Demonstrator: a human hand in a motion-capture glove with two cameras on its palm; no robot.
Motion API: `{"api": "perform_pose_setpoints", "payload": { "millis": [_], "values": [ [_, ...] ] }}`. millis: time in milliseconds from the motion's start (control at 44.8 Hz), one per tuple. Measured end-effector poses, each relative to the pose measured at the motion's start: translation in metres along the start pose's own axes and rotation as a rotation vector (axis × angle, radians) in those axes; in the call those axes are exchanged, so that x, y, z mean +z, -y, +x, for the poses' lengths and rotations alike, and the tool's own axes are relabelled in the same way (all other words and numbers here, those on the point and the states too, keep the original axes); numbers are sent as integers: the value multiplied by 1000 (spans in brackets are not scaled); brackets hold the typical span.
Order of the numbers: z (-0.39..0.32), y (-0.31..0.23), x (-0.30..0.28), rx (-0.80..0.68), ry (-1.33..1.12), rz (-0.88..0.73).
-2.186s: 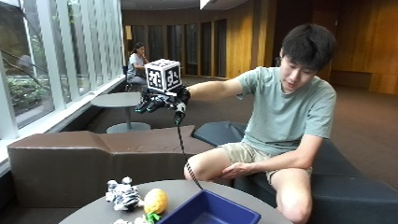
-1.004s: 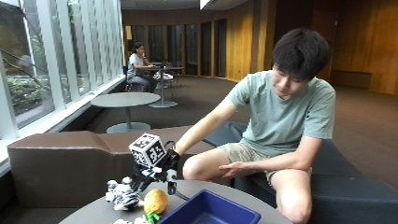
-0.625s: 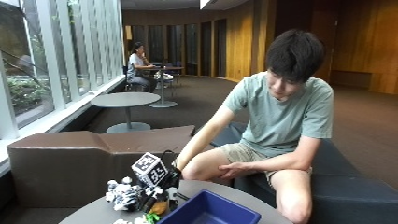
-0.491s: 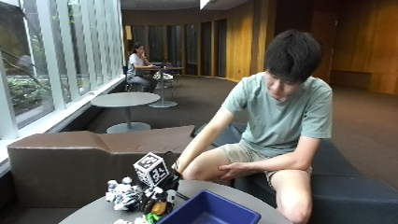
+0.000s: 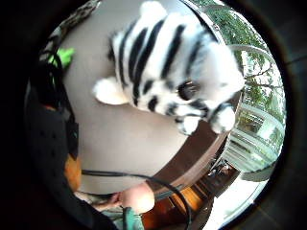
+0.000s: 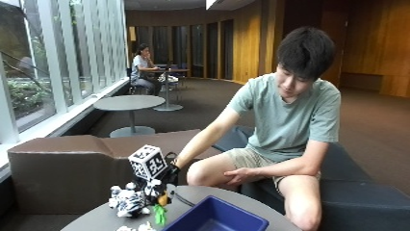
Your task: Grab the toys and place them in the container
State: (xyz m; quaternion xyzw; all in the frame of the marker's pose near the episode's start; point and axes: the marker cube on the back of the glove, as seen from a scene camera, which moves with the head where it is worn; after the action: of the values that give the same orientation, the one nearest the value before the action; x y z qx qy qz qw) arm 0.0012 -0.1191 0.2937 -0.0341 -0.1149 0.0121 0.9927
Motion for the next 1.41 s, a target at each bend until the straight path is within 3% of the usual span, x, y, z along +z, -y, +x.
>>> {"api": "perform_pose_setpoints", "payload": {
  "millis": [312,513,736,982,1048,1205,1405],
  "values": [
    [-47,-43,-192,-69,-47,239],
    [-128,-51,-271,-163,-30,370],
    [-228,-45,-275,-269,-37,409],
    [-294,-17,-230,-316,-22,358],
    [-302,-11,-210,-310,-56,303],
    [-300,5,-171,-246,-159,-20],
    [-289,0,-190,-258,-127,28]
  ]
}}
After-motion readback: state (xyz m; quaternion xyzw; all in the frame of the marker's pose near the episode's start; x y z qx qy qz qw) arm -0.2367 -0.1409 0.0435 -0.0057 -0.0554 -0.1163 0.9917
